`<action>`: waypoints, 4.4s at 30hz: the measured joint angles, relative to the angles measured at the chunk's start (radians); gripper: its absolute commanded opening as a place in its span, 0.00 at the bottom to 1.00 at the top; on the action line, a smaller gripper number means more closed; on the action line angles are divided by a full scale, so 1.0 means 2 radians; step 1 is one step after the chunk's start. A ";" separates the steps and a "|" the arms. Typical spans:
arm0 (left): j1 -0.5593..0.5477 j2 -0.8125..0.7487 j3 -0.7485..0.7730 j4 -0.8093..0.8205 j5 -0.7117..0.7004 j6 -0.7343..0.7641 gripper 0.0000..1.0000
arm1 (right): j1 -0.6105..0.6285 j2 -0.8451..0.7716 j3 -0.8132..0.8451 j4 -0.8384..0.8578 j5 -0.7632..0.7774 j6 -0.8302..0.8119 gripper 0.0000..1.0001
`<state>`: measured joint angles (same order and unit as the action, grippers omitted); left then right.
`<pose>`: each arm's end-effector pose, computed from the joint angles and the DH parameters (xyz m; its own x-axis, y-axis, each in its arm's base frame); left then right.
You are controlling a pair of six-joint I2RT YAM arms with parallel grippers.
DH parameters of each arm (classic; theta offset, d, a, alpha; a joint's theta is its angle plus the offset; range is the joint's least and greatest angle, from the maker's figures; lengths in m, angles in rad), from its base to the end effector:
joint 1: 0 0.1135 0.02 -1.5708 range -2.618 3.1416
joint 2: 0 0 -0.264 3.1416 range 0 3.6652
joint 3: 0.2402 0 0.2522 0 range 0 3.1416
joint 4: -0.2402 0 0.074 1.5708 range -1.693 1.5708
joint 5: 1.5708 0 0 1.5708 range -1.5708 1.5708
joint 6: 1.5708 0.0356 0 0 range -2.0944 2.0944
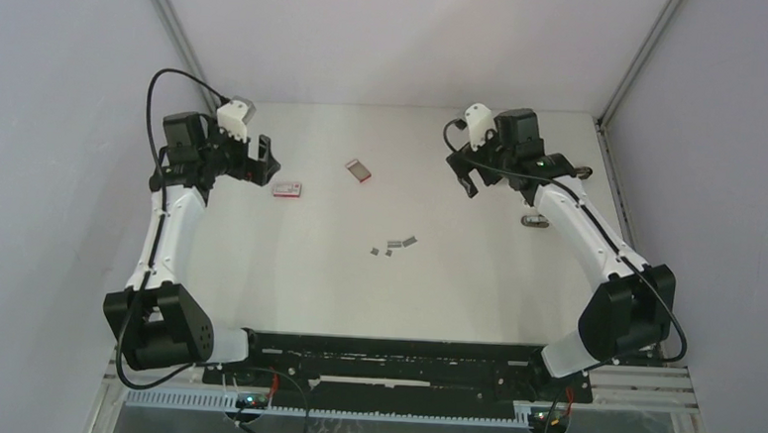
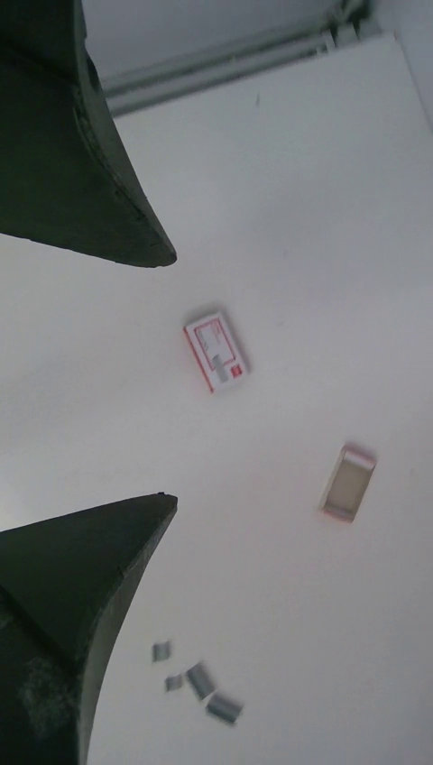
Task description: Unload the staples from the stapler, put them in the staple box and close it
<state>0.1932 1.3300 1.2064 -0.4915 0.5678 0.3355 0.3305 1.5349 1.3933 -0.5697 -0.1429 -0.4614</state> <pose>0.2907 0.0374 0.3392 -0.4461 0.1956 -0.8734 0.4406 0.8974 -0.0241 0.3240 0.1165 0.3308 -0.3645 -0.5909 -0.7197 -0.6539 0.7127 -0.2540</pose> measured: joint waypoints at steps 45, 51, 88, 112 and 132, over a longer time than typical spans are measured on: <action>-0.205 0.365 0.250 0.028 -0.262 -0.305 0.96 | -0.080 -0.028 -0.062 0.061 -0.090 0.137 1.00; -0.216 0.399 0.270 0.005 -0.270 -0.328 0.86 | -0.077 -0.028 -0.062 0.062 -0.086 0.128 1.00; -0.240 0.504 0.360 -0.058 -0.300 -0.346 0.51 | -0.058 -0.033 -0.069 0.062 -0.077 0.112 1.00; -0.245 0.511 0.368 -0.062 -0.309 -0.342 0.25 | -0.056 -0.035 -0.069 0.062 -0.077 0.107 1.00; -0.248 0.511 0.368 -0.062 -0.307 -0.329 0.04 | -0.056 -0.035 -0.069 0.062 -0.077 0.105 1.00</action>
<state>-0.3023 2.3528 1.9415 -0.6147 -0.0463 -0.3229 0.2176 1.4654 1.2545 -0.4450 -0.2970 -0.2520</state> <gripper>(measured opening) 0.064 0.997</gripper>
